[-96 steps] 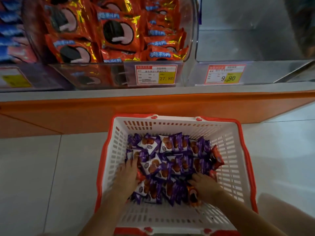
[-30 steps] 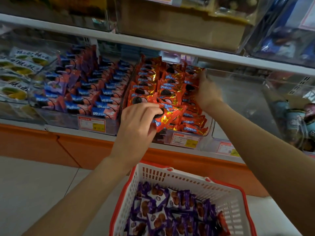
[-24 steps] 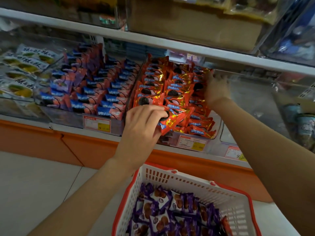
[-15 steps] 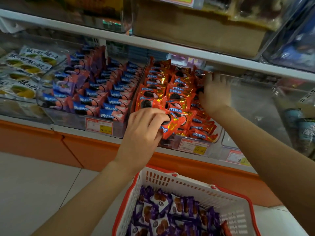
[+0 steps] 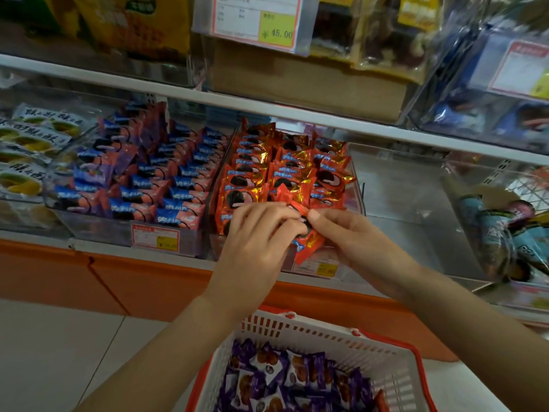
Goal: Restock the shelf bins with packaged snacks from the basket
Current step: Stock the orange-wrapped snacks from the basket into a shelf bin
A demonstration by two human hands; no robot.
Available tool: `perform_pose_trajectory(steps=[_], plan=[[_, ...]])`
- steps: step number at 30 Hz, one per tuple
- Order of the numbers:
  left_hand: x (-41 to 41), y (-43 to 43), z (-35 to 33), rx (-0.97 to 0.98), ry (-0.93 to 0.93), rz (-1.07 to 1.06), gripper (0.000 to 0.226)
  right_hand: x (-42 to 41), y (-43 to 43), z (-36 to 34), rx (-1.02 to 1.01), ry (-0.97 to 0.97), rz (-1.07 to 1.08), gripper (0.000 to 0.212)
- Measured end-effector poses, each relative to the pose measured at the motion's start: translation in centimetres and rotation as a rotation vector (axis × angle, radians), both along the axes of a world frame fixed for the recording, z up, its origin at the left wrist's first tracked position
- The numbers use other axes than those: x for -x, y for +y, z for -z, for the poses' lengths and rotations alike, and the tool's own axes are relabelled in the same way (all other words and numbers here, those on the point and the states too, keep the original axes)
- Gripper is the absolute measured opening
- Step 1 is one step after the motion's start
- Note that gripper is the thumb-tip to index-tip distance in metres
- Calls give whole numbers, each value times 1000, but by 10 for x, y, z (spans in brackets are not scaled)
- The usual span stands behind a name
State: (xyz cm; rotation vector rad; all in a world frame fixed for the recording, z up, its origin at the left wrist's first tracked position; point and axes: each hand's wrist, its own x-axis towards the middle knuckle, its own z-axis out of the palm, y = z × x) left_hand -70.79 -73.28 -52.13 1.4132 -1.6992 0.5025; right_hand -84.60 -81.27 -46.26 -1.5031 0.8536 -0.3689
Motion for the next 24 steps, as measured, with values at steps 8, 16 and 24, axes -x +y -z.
perform_pose_trajectory(steps=[8,16,24], plan=[[16,-7,-12,-189,355,-153,33,23,-11,-3,-205,-199,151,13],[30,-11,-32,-409,654,15,26,33,-16,12,1,-118,126,43],[9,-31,-40,-466,506,122,28,28,-32,-1,783,105,41,46]])
